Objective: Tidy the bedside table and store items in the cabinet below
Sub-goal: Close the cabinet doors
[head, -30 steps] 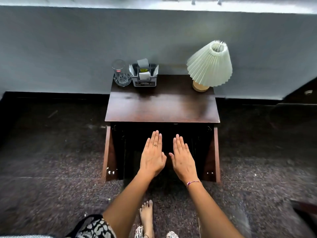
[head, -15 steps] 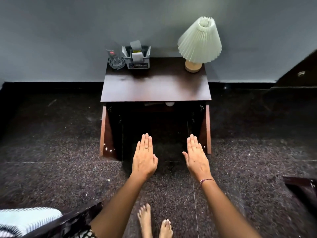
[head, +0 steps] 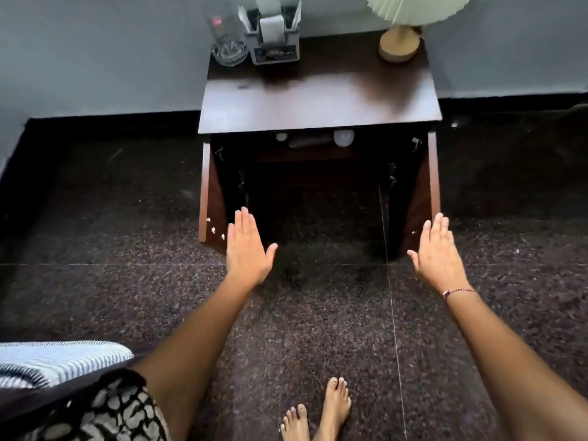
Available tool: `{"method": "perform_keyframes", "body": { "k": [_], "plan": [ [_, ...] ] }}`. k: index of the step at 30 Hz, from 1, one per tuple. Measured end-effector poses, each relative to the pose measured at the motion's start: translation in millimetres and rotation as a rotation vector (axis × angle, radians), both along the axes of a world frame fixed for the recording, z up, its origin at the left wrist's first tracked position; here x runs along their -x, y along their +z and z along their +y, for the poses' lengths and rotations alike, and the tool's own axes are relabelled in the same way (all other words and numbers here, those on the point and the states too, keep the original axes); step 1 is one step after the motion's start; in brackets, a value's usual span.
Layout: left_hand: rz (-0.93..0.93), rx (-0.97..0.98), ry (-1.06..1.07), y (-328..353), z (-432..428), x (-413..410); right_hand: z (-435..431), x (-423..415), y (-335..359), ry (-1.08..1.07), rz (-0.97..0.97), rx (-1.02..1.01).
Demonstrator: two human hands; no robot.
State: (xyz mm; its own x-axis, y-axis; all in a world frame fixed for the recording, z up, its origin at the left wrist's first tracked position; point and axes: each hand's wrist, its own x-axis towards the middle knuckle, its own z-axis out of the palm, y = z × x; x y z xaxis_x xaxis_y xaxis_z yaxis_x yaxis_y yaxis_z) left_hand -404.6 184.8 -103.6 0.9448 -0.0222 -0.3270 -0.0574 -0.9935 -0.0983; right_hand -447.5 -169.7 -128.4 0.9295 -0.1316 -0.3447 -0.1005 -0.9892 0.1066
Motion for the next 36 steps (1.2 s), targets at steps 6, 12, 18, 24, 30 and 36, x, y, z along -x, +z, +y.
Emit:
{"method": "perform_keyframes", "body": {
  "k": [6, 12, 18, 24, 30, 36],
  "plan": [
    [0.165, -0.172, 0.241, -0.8, 28.1, -20.7, -0.7, -0.6, -15.3, 0.003, -0.037, 0.080],
    [0.248, -0.149, 0.347, -11.2, 39.9, -11.1, 11.6, 1.6, -16.4, 0.077, -0.025, 0.197],
    [0.108, 0.032, 0.451, -19.8, 28.1, -12.9, 29.2, -3.6, -11.2, 0.014, -0.121, 0.031],
    [-0.122, 0.053, 0.357, -38.8, 6.9, -4.6, 25.5, -30.5, -6.3, -0.064, -0.396, -0.163],
    [-0.358, 0.224, 0.395, -45.0, -6.0, -16.3, 26.5, -48.2, -12.0, -0.714, -0.585, -0.777],
    [-0.458, 0.479, 0.726, -41.2, -10.9, -40.1, 36.5, -58.2, -21.6, -1.110, -0.468, -1.247]
  ]
}}
